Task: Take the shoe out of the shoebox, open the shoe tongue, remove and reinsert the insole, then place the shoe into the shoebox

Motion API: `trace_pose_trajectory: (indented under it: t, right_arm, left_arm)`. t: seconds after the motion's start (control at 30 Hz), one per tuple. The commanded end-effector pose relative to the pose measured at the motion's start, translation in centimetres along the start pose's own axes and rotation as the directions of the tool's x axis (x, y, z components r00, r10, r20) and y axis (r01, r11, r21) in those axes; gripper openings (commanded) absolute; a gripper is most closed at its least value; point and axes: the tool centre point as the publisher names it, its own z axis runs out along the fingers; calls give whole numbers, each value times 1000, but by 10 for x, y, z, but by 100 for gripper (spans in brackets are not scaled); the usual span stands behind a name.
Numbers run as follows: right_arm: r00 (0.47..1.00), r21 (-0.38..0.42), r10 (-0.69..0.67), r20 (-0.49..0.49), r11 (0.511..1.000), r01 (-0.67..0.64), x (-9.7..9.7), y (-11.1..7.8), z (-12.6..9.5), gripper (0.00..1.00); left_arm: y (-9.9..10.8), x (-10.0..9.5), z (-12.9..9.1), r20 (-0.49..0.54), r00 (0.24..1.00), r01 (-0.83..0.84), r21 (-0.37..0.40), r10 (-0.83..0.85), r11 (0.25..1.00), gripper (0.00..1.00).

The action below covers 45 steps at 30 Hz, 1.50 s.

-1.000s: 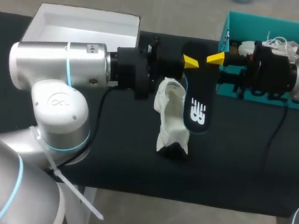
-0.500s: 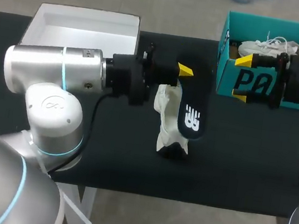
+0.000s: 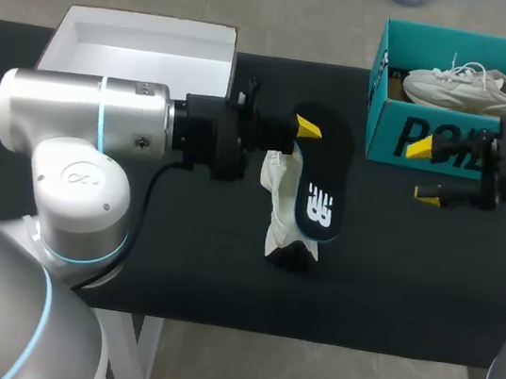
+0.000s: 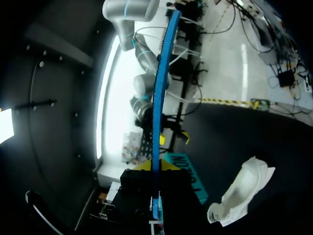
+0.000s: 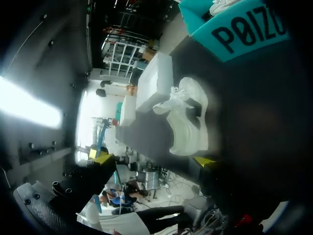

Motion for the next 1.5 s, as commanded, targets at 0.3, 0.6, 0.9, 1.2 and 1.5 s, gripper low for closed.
trace_pose_trajectory:
  t: [0.3,0.6,0.9,1.2,1.5]
  right_arm:
    - [924,103,-180,338,983,154,-15,32,-116,100]
    - [946,9,-100,307,995,102,-12,33,-119,100]
    - [946,9,-100,307,995,102,-12,33,-119,100]
    - [946,9,-100,307,995,102,-12,33,-119,100]
    - [946,9,-100,307,995,102,-12,33,-119,100]
  left_arm:
    - [-14,27,-28,-84,992,97,3,-96,995,0]
    - [-17,35,-36,-42,986,157,-54,-159,986,0]
    - [-17,35,-36,-42,986,157,-54,-159,986,0]
    - [-17,35,-36,-42,986,157,-54,-159,986,0]
    - [32,109,-7,-337,910,166,-241,-243,956,0]
